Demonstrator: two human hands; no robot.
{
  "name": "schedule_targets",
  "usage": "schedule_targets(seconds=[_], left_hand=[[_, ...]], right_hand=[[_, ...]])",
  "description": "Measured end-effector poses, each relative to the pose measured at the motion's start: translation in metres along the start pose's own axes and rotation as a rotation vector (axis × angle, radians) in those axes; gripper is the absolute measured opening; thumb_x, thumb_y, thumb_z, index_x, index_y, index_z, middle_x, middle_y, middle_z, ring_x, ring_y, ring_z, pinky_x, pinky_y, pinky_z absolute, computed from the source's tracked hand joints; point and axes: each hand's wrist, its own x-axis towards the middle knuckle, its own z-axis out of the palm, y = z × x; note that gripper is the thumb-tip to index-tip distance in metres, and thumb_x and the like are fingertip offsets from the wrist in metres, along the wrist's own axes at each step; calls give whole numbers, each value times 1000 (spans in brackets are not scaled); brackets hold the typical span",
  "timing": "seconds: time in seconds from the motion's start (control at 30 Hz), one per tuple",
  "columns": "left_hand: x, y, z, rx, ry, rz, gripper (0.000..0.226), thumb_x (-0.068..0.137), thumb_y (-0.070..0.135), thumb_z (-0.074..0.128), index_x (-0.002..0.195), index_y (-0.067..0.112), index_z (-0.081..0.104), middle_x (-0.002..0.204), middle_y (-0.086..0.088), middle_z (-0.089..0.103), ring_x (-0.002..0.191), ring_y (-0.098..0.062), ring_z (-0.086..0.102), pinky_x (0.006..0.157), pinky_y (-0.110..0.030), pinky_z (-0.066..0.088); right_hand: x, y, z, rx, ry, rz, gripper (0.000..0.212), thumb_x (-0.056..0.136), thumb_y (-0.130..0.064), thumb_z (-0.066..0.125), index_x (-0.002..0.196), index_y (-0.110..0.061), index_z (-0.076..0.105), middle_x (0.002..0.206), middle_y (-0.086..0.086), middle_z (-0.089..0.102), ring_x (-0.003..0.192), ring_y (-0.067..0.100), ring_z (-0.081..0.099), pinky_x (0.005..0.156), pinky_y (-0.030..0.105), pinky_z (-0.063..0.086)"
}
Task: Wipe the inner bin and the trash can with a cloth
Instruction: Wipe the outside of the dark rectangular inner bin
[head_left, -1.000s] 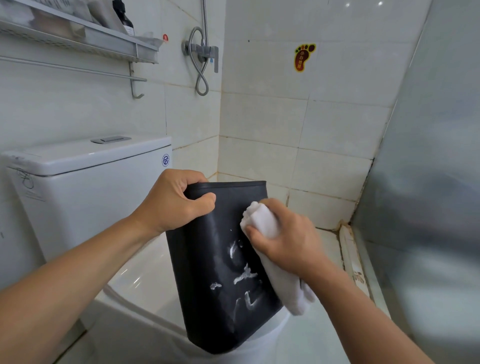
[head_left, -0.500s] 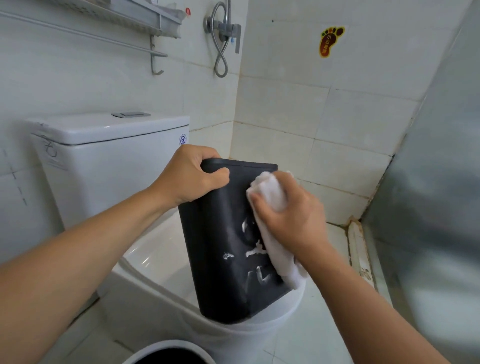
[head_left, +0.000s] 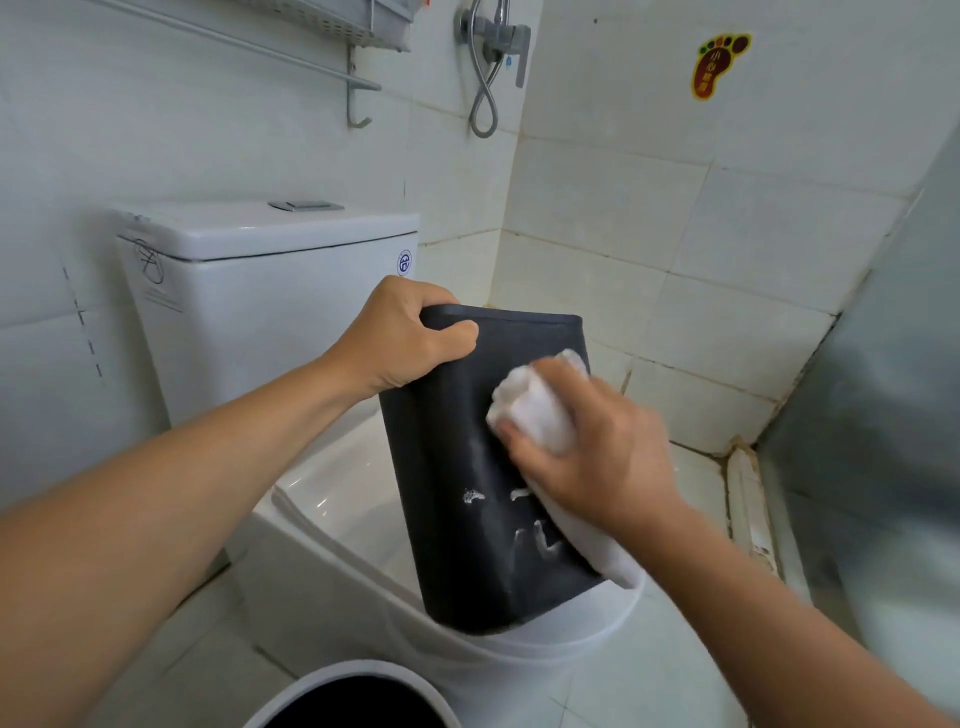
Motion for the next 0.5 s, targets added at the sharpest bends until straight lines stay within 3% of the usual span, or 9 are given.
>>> schedule_targets(seconds=[0.07,0.13,0.27,0.33,0.4,0.5], left_hand=[[2,1,2,8,8,-5,36,76,25,66,67,-9,56,59,-7,45,55,-13,42,52,-26,34],[6,-2,4,32,37,-33,38,74,27,65,67,-8,54,58,-6,43,55,-12,40,52,-26,32],[14,-14,2,43,42,-100,33,70,32,65,72,-1,67,66,-18,58,59,-12,48,57,-27,39],[17,-11,2,29,-4,-96,30,72,31,66,72,0,68,65,-15,60,59,-11,50,57,-26,41],[21,-5,4,14,-45,-84,28,74,27,67,68,-1,62,58,-3,50,56,-11,45,55,-25,37],[26,4,8,25,-78,-55,27,77,22,70,61,5,56,53,10,43,55,-9,40,53,-25,33]], right_hand=[[25,6,2,25,8,124,53,79,-76,51,116,-38,53,87,-7,68,81,29,67,69,42,55],[32,5,3,52,-24,76,50,79,-73,55,115,-38,55,86,-8,68,81,27,67,70,42,55],[-4,-13,-5,54,-223,-368,48,79,-60,68,119,-34,63,90,-8,66,73,21,61,56,35,50],[-16,-12,-6,-3,-256,-537,49,77,-55,71,119,-31,65,86,-6,63,67,21,56,51,30,43],[-3,-7,-6,-53,-196,-527,49,79,-58,69,121,-32,64,85,-4,63,66,24,58,50,31,43],[35,-4,-6,-85,-54,-325,52,81,-63,67,124,-35,61,88,-4,66,72,26,63,55,36,50]])
